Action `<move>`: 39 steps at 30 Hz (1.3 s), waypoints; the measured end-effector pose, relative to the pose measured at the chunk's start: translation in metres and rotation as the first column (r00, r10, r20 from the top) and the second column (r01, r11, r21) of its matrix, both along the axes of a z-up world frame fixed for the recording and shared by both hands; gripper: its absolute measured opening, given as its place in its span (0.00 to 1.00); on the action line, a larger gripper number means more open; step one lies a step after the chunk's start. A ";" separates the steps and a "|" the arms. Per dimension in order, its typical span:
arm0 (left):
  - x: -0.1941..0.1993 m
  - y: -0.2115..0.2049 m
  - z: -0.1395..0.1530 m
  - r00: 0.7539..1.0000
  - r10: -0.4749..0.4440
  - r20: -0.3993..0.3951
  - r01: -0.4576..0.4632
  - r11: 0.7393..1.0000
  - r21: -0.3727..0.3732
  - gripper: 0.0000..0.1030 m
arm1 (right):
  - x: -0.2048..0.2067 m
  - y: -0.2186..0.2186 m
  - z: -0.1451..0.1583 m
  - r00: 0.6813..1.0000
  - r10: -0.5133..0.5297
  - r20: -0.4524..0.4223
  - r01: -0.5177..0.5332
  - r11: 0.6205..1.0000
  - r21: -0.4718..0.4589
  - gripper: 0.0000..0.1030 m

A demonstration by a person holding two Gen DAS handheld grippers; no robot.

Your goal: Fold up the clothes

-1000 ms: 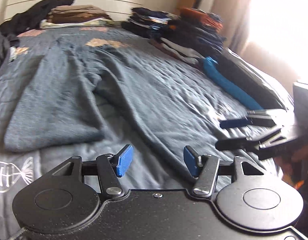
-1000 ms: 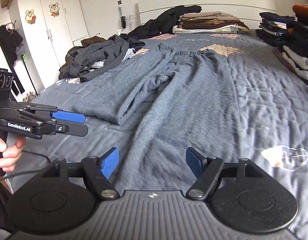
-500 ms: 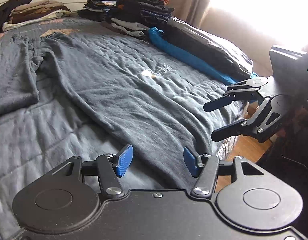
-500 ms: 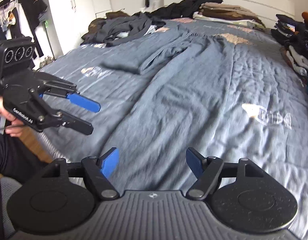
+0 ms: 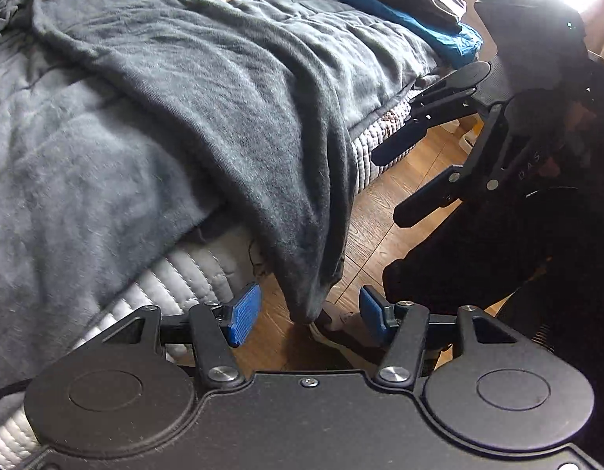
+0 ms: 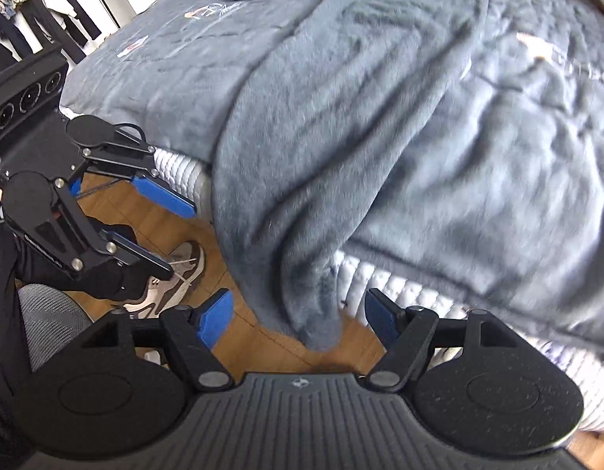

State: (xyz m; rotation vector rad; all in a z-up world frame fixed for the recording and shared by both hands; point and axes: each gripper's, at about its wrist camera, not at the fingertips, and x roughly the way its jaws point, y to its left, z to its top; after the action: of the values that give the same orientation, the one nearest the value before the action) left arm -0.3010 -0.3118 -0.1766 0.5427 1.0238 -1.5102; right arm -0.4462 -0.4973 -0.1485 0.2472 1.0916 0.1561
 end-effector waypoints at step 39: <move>0.135 -0.052 0.124 0.902 0.291 -0.320 -0.410 0.809 -0.421 0.08 | 0.025 -0.087 0.097 0.854 -0.281 0.438 -0.005 0.838 0.546 0.07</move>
State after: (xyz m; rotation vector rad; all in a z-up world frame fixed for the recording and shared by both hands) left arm -0.1663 -0.3634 -0.0524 -0.1883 0.8264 -1.4364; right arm -0.4212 -0.5843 -0.0518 0.7480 0.4759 0.3700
